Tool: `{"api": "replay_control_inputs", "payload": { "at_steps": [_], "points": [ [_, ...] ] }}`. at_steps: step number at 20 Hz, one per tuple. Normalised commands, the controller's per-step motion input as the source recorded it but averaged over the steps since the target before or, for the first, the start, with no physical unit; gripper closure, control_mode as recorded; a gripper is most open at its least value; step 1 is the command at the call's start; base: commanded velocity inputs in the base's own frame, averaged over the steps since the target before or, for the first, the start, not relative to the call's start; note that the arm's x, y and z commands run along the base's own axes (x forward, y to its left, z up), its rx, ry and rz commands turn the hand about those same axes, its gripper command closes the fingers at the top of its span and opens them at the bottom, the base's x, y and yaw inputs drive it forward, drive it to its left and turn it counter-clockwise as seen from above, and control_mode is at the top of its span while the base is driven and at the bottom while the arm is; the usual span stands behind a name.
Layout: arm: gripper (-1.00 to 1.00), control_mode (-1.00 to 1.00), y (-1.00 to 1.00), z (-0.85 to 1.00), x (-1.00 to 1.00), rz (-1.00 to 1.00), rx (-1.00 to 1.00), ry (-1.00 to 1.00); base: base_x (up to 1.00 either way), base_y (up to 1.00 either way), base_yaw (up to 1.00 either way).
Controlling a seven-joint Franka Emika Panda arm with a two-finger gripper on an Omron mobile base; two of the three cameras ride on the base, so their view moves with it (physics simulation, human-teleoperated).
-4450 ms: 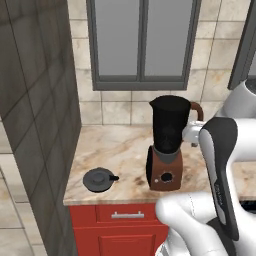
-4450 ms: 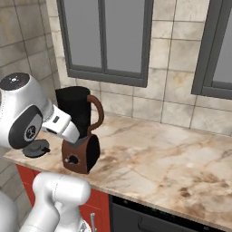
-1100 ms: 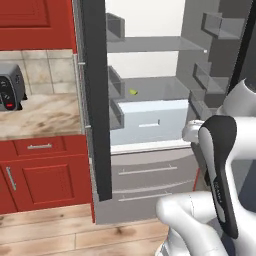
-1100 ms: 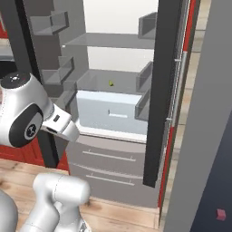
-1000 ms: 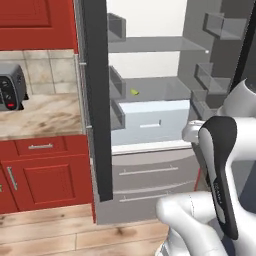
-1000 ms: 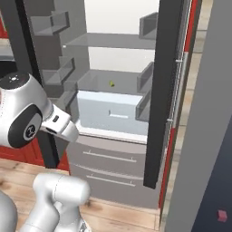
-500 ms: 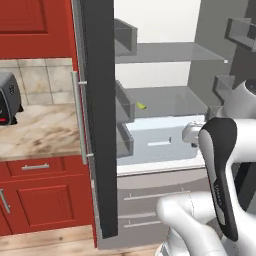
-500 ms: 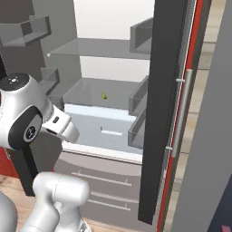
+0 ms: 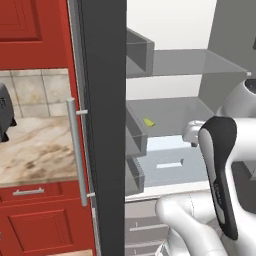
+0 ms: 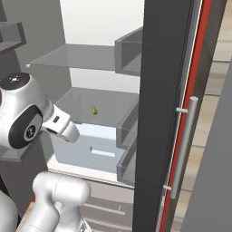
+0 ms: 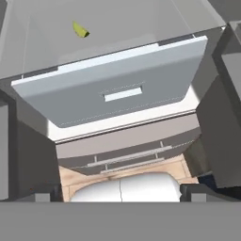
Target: Grab the lemon wedge and garlic from the fridge, place them in the blender, close the lid, and turn on the blender to create a marinade.
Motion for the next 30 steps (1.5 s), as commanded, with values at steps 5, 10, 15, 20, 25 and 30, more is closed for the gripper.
{"api": "replay_control_inputs", "payload": {
  "at_steps": [5, 10, 15, 20, 25, 30],
  "points": [
    [-1.0, -1.0, 0.01, 0.02, 0.29, 0.04, 0.0, -0.15, 0.07, 0.0, 0.0],
    [-1.0, -1.0, 0.01, 0.0, 0.76, 0.17, 0.0, -0.22, 0.0, 0.0, 0.0],
    [-1.0, -1.0, 0.0, -0.02, 1.0, 0.03, 0.0, -0.01, 0.0, 0.0, 0.0],
    [-1.0, -1.0, 0.06, -0.32, 0.76, 0.02, 0.0, 0.07, 0.0, 0.0, 0.0],
    [-1.0, -1.0, 0.19, -0.58, 0.59, 0.03, 0.0, 0.1, 0.0, 0.0, 0.0],
    [-1.0, -1.0, 0.01, -0.3, 0.34, 0.11, 0.02, 0.01, 0.0, 0.0, 0.0]
  ]
}}
